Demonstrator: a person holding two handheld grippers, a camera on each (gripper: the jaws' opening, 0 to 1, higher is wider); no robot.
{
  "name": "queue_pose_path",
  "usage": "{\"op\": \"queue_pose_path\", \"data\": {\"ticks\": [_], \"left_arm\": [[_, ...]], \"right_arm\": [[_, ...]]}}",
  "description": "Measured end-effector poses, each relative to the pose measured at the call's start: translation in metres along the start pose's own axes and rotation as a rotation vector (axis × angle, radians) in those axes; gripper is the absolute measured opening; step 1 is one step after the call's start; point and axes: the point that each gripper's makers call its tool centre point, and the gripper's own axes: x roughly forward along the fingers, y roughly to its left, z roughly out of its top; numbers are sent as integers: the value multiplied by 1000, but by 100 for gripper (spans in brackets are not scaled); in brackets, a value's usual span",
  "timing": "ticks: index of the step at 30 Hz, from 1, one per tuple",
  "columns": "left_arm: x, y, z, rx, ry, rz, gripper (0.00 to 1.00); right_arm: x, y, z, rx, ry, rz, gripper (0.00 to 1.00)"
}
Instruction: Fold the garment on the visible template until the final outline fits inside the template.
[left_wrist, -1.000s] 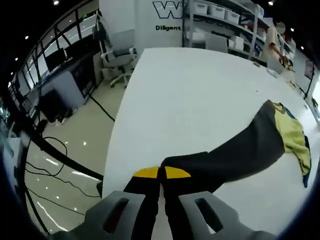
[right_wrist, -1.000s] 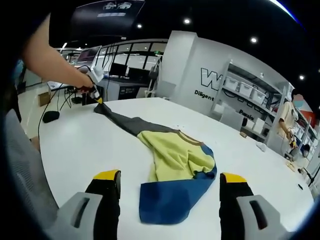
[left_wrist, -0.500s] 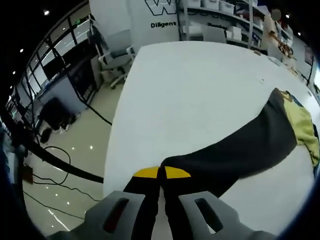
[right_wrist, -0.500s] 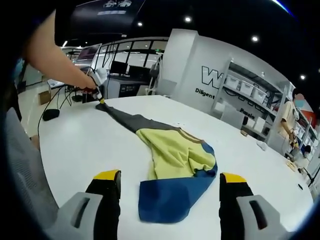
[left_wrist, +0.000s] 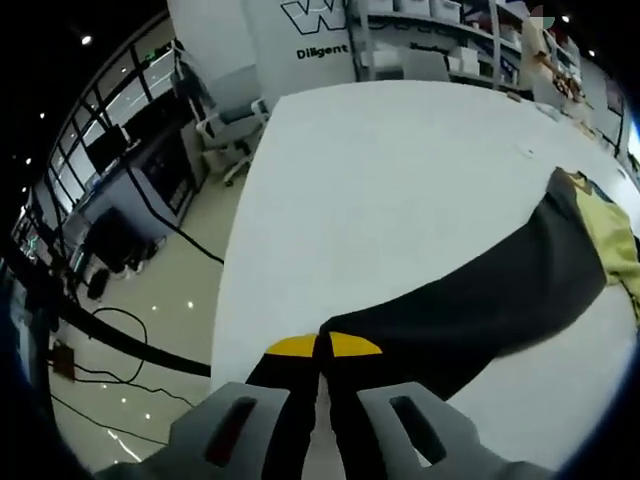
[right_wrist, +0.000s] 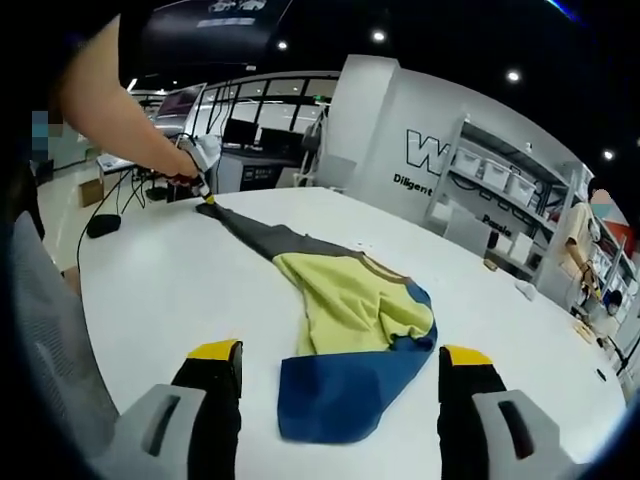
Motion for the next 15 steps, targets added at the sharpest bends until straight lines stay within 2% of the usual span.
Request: {"op": "queue_pose_path", "data": {"ticks": [8, 12, 15], "left_arm": [[-4, 5, -2, -2, 8, 15, 4], [-18, 5, 11, -55, -59, 10, 6], [-32, -4, 12, -96, -94, -12, 6]], "right_arm": [[-1, -2, 3, 4, -11, -6, 82], [-1, -2, 4, 5, -18, -5, 81], [-1, -1, 6, 4, -23, -5, 81]]}}
